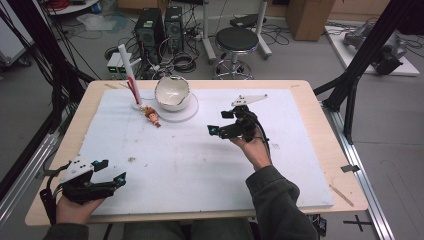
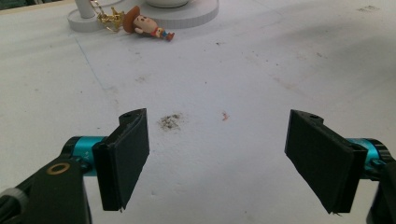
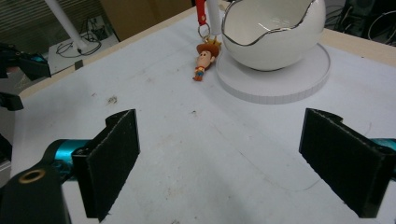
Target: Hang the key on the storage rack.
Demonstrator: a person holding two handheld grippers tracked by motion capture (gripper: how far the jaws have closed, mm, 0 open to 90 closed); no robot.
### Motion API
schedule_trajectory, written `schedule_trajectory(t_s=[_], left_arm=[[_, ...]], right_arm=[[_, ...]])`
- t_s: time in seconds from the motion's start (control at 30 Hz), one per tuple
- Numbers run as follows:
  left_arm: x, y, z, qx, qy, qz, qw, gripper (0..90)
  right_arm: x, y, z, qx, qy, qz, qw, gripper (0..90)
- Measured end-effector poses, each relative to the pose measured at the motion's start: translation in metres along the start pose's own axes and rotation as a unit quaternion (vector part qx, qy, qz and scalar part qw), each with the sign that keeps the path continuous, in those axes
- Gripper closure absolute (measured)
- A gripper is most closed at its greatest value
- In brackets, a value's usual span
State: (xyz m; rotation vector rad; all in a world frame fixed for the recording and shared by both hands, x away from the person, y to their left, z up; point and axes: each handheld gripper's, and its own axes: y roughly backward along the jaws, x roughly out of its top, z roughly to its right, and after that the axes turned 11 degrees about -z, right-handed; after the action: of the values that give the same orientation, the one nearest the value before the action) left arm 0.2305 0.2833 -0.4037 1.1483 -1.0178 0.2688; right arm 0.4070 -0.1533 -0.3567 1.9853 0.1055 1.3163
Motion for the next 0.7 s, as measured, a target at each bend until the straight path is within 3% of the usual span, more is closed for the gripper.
schedule_trajectory(t_s=[0.4, 0.7], left_arm=[[0.0, 0.0, 0.0, -0.001, 0.0, -0.002, 1.0, 22.3], [0.001, 0.0, 0.001, -0.001, -0.001, -0.002, 1.0, 22.4]], right_arm=[[-0.018, 0.013, 0.004, -0.006, -0.01, 0.003, 0.9999, 11.4], [-0.024, 0.025, 0.0, -0.015, 0.005, 0.002, 0.9999, 11.3]])
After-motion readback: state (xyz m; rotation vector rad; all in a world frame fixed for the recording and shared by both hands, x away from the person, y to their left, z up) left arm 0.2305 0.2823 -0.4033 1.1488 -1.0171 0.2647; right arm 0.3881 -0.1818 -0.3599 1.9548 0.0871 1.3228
